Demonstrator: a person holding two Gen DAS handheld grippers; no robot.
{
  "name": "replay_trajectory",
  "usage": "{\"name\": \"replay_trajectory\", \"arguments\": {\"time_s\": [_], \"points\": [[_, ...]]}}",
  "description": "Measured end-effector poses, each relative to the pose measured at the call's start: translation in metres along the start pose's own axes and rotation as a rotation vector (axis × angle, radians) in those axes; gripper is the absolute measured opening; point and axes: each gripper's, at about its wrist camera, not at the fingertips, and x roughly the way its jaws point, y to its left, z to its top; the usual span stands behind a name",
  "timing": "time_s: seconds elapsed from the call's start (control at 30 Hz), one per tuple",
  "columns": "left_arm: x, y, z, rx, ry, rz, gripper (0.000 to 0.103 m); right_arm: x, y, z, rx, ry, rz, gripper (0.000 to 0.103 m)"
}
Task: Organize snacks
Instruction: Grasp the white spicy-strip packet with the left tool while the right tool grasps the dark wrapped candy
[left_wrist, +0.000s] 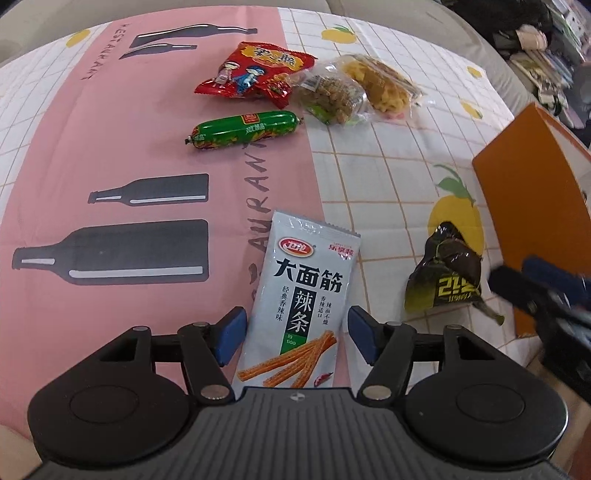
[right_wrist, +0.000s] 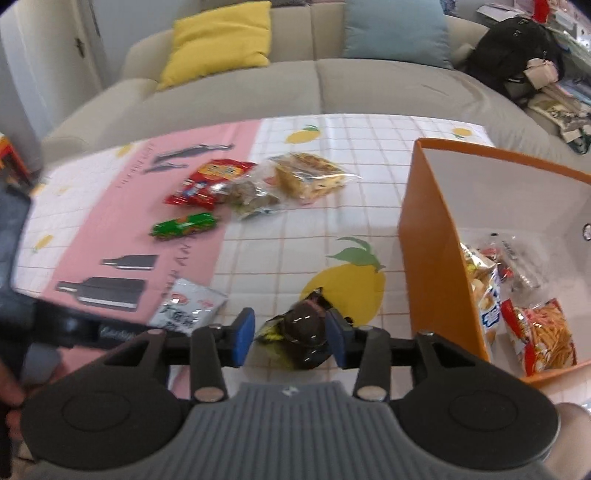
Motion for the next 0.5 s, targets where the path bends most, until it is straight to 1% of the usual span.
{"name": "replay_trajectory", "arguments": {"time_s": [0.1, 0.23, 0.3, 0.4, 0.5], "points": [[0.000, -0.003, -0.002, 0.033, -0.011, 0.008, 0.075, 0.018, 0.006, 0.002, -0.030, 0.027, -0.069, 0.042], [0.000, -0.006, -0.005, 0.087, -0.022, 0.012, 0.078, 0.043, 0.002, 0.000, -0.052, 0.084, -0.084, 0.045], [0.000, -0.007, -0.006, 0.107, -0.029, 0.016, 0.078, 0.050, -0.001, -0.002, -0.072, 0.093, -0.077, 0.060], [0.001, -0.008, -0.005, 0.109, -0.034, 0.016, 0.078, 0.054, -0.004, -0.004, -0.087, 0.093, -0.065, 0.068], [0.001, -0.008, -0.005, 0.109, -0.036, 0.017, 0.078, 0.059, -0.007, -0.005, -0.076, 0.099, -0.035, 0.068]]}}
